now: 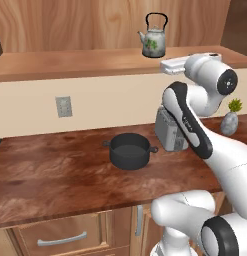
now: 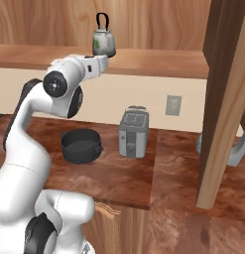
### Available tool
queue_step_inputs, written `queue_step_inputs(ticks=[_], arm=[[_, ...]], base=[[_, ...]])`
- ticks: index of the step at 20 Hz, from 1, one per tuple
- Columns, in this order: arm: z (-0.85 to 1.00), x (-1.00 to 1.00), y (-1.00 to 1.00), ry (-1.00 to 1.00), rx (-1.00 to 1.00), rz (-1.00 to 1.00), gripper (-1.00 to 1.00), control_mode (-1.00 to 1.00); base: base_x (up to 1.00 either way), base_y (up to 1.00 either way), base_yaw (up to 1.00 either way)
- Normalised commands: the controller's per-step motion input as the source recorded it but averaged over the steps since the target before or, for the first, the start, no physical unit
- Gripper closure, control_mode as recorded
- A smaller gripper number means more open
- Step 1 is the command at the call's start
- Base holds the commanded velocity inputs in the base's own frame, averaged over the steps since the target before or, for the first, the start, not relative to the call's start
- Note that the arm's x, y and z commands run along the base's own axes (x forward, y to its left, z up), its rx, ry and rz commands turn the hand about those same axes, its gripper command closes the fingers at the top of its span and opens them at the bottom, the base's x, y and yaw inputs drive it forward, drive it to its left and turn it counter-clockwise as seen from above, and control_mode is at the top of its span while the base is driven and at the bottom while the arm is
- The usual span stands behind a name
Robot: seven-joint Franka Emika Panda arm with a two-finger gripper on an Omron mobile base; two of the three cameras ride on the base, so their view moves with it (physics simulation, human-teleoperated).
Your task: Pick the kettle from the cabinet and place it on a stove burner. Then pick the pot from the counter and place it on another stove burner. Finally, turn both burners on.
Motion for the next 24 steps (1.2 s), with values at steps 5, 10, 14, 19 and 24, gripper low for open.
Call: queue_step_inputs(ticks=[5, 10, 14, 19, 24], arm=[[0.24, 0.21, -0.16, 0.01, 0.02, 0.0, -1.0, -1.0], [0.2, 0.26, -0.13, 0.03, 0.01, 0.0, -1.0, -1.0], [0.2, 0.27, -0.12, 0.04, 0.03, 0.02, -1.0, -1.0], [0.13, 0.29, -0.07, 0.03, 0.02, 0.03, -1.0, -1.0], [0.09, 0.29, -0.06, 0.02, 0.01, 0.03, -1.0, -1.0]], base=[[0.0, 0.0, 0.0], [0.0, 0.0, 0.0], [0.0, 0.0, 0.0], [0.0, 0.0, 0.0], [0.0, 0.0, 0.0]])
